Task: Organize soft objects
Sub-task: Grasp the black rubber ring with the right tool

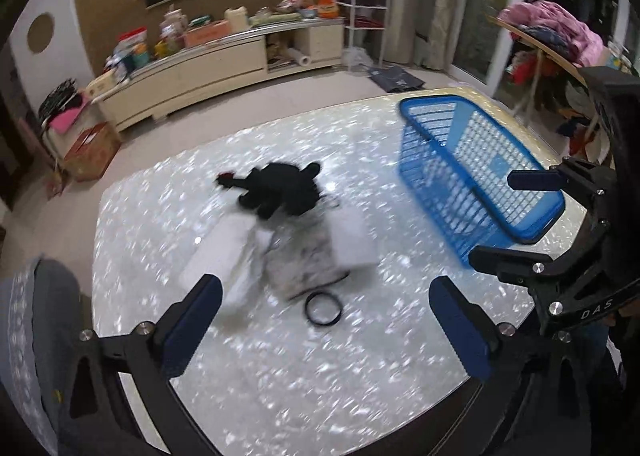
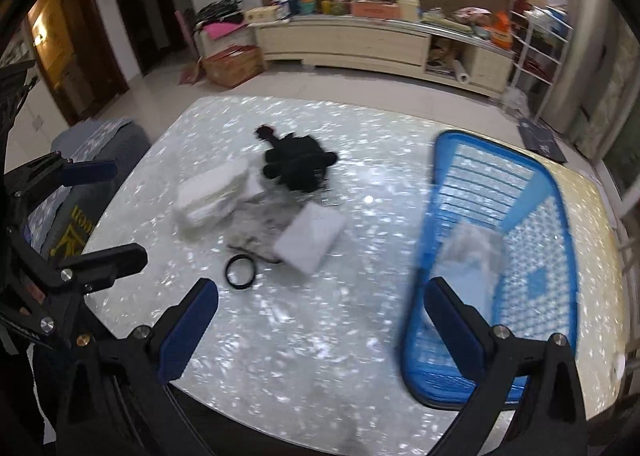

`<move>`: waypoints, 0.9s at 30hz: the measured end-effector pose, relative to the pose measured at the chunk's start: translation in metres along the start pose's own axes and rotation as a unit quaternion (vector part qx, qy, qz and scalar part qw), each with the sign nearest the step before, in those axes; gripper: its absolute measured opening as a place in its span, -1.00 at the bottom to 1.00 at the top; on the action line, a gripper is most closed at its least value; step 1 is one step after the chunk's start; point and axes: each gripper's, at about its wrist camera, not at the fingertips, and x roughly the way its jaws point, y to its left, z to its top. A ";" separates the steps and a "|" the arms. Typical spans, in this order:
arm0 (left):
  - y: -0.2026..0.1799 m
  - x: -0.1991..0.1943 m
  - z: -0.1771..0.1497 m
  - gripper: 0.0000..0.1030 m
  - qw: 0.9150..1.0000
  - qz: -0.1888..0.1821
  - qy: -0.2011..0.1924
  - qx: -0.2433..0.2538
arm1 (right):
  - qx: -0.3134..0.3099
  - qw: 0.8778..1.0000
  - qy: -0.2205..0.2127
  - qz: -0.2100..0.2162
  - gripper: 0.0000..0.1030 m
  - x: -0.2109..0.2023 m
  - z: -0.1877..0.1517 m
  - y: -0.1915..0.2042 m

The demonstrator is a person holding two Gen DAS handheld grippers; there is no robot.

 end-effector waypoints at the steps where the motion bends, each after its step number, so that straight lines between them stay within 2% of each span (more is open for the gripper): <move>1: 0.007 -0.002 -0.006 0.99 1.000 0.002 0.001 -0.008 | -0.005 1.000 0.003 0.004 1.00 0.005 0.001 0.006; 8: 0.041 0.003 -0.043 0.99 0.998 0.016 0.020 -0.048 | -0.032 0.999 0.034 0.024 0.99 0.041 0.002 0.041; 14: 0.061 0.021 -0.073 0.99 0.996 0.026 0.044 -0.076 | -0.051 0.995 0.076 0.032 0.99 0.084 -0.003 0.059; 18: 0.073 0.038 -0.085 0.99 0.994 0.028 0.056 -0.091 | -0.041 0.994 0.095 0.030 0.79 0.114 -0.007 0.064; 22: 0.081 0.055 -0.092 0.99 0.992 0.030 0.069 -0.098 | -0.030 0.992 0.120 0.028 0.72 0.136 -0.010 0.063; 24: 0.084 0.064 -0.093 0.99 0.992 0.028 0.076 -0.099 | -0.021 0.991 0.130 0.032 0.57 0.146 -0.010 0.061; 27: 0.089 0.075 -0.095 0.99 0.991 0.028 0.085 -0.102 | -0.012 0.990 0.139 0.033 0.49 0.160 -0.008 0.060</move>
